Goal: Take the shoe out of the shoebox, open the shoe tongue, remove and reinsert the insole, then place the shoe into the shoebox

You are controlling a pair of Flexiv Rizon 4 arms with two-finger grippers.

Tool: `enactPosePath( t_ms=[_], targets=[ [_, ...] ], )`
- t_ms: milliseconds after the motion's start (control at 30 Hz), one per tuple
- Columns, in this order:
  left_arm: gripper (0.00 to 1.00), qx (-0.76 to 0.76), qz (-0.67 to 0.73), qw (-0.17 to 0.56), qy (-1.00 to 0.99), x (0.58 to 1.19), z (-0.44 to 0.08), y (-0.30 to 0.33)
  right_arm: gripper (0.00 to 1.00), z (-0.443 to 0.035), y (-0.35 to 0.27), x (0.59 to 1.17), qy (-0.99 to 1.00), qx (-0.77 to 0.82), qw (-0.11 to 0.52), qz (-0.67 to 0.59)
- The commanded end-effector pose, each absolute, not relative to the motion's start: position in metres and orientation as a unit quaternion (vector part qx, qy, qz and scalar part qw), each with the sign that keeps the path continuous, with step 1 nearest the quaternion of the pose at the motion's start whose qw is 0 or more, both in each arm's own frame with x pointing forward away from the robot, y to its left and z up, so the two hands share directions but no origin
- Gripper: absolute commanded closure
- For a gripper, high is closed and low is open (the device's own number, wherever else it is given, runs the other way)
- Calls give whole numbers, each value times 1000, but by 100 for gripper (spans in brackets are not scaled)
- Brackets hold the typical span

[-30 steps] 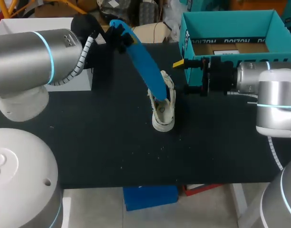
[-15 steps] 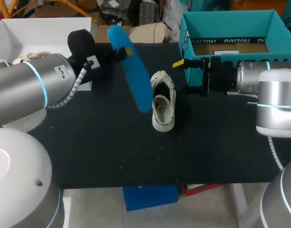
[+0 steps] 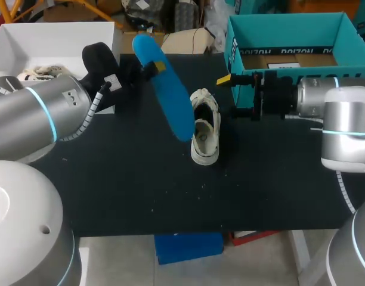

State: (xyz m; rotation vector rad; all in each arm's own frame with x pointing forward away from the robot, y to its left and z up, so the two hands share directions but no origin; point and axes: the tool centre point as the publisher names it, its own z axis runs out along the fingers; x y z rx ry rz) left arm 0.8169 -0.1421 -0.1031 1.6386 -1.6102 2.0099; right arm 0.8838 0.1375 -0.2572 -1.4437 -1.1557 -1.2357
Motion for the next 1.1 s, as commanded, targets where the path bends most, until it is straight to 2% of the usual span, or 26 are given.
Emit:
enactPosePath(
  t_ms=[33,133,367,533,600,633,833,867,900,933,967,1100],
  targets=[
    [100,502,538,170,-655,820,-104,-137,0,-257,139,884,-465,-583,442,-498],
    [100,502,538,170,-655,820,-104,-137,0,-257,139,884,-465,-583,442,-498],
    [100,552,410,196,-699,817,-118,-137,0,-257,139,884,-465,-583,442,-498],
    [100,524,345,208,-751,809,-124,-138,0,-257,139,884,-465,-583,442,-498],
    [100,498,322,200,-780,805,-124,-139,0,-257,139,884,-465,-583,442,-498],
    [100,482,300,173,-805,803,-124,-138,0,-257,139,884,-465,-583,442,-498],
    [100,482,300,173,-805,803,-124,-138,0,-257,139,884,-465,-583,442,-498],
    [73,482,300,173,-805,803,-124,-138,0,-257,139,884,-465,-583,442,-498],
    [73,482,300,173,-805,803,-124,-138,0,-257,139,884,-465,-583,442,-498],
    [91,482,300,173,-805,803,-124,-138,0,-257,139,884,-465,-583,442,-498],
    [100,482,300,173,-805,803,-124,-138,0,-257,139,884,-465,-583,442,-498],
    [100,393,295,166,-855,792,-133,-159,0,-257,139,884,-465,-583,442,-498]
  ],
)
